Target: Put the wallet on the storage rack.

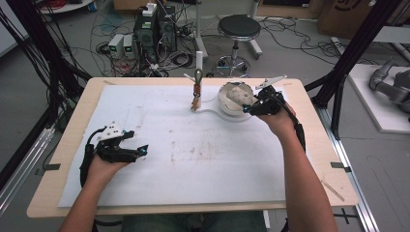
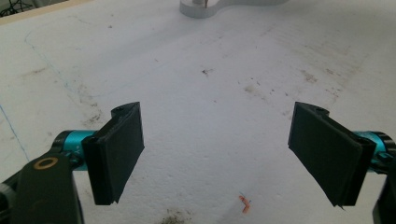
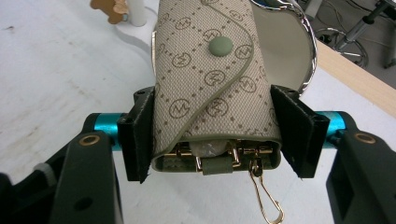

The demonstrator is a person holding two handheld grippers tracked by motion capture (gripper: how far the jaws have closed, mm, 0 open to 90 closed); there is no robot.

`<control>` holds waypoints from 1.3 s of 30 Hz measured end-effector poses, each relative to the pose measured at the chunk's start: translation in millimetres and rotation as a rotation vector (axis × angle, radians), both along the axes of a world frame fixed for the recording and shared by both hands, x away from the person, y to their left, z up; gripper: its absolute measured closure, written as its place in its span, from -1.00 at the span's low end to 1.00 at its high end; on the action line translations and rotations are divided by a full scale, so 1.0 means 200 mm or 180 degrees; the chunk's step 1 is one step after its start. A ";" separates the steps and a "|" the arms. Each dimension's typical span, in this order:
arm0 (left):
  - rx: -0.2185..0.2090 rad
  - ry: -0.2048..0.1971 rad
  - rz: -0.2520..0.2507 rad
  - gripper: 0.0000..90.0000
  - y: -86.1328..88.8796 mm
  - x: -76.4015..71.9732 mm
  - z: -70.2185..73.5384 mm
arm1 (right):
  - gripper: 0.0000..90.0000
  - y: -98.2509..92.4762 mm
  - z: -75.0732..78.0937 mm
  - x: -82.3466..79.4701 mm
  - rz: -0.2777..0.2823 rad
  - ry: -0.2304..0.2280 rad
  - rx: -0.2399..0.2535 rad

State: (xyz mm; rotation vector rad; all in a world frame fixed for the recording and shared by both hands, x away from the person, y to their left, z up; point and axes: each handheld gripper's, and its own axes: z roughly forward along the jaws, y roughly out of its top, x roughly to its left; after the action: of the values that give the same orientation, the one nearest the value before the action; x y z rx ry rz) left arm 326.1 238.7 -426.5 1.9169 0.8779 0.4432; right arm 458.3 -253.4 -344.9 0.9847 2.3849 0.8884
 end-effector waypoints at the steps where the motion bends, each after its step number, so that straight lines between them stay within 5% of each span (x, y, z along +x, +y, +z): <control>1: -0.0003 -0.0003 0.0001 -0.60 0.00 0.00 0.00 | -0.18 0.01 -0.01 0.02 -0.0019 0.0015 -0.0028; 14: -0.0007 -0.0005 0.0023 -0.60 0.00 0.00 0.00 | -0.19 0.10 -0.07 0.15 -0.0228 0.0152 -0.0353; 20: 0.0004 0.0003 0.0022 -0.60 0.01 0.00 -0.01 | -0.23 0.12 -0.09 0.17 -0.0325 0.0098 -0.0370; 27: 0.0010 0.0001 0.0017 -0.60 0.01 0.00 -0.01 | -0.42 0.14 -0.06 0.14 -0.0314 -0.0111 -0.0273; 39: 0.0012 -0.0004 0.0007 -0.60 0.01 0.00 0.00 | -0.53 0.08 0.03 0.01 -0.0247 0.0011 -0.0165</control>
State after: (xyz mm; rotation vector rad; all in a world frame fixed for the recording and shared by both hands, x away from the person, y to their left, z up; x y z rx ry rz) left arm 326.2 240.6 -427.4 1.9190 0.8789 0.4475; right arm 459.7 -238.3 -338.3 1.0517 2.3432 0.7933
